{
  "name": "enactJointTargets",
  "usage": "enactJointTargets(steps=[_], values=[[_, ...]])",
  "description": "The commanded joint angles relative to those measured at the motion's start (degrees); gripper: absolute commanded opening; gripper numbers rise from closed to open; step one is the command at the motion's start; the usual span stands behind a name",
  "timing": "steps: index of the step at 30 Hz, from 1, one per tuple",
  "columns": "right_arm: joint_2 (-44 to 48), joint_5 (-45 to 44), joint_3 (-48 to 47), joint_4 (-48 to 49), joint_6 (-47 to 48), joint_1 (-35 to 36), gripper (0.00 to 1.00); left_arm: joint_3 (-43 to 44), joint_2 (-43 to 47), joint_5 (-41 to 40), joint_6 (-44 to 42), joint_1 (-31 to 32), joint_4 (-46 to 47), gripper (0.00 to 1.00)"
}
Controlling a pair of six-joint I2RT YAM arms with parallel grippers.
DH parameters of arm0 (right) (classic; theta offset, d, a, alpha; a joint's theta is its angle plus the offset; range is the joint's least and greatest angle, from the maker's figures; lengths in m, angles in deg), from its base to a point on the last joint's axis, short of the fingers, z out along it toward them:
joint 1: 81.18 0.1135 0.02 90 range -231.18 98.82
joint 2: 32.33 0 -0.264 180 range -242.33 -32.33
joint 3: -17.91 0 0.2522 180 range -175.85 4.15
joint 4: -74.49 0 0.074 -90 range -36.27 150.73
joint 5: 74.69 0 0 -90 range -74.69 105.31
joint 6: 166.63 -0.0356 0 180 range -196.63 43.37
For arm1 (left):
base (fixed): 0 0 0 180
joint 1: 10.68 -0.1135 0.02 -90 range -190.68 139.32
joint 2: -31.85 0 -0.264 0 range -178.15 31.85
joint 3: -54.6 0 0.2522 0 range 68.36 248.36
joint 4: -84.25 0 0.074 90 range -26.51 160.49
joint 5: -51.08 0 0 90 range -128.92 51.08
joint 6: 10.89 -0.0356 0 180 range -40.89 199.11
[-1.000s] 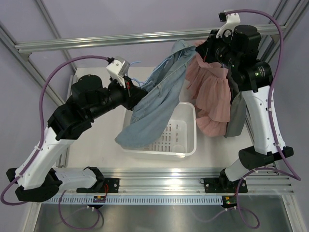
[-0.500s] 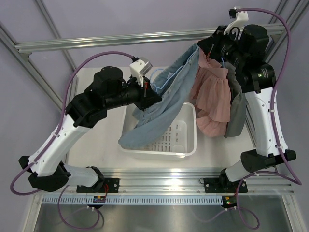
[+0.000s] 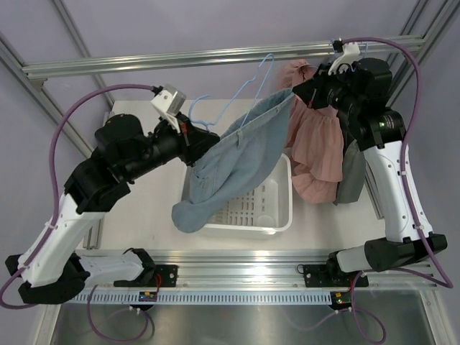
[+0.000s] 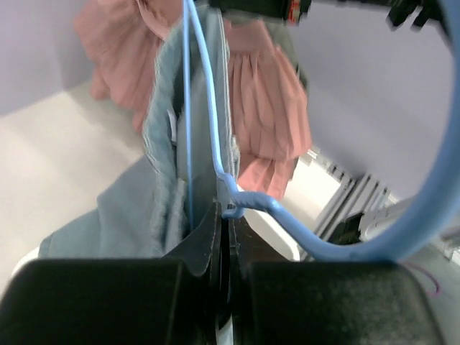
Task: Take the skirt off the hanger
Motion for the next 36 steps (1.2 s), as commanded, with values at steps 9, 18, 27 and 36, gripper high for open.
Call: enactJointTargets(steps=[9,18,27,36], values=[[8.23,25.78,11.17,5.02,8.50,8.41,0.00,-12.07,4.04,-8.11,10.31,0.02,32.41,0.00],[9.21,28.75,14.44,3.01,15.08,10.44,0.00,-4.68,2.01,-12.51,4.09,0.02,25.52,0.00],[8.15,30.79,27.53,-6.83,28.09,20.89,0.00,-1.86,8.69,-6.45,-0.24,0.02,0.91,0.00],[7.80,24.38,35.45,-9.05,34.09,31.10,0.00,-8.63,19.59,-12.77,3.54,0.02,-10.45,0.00]])
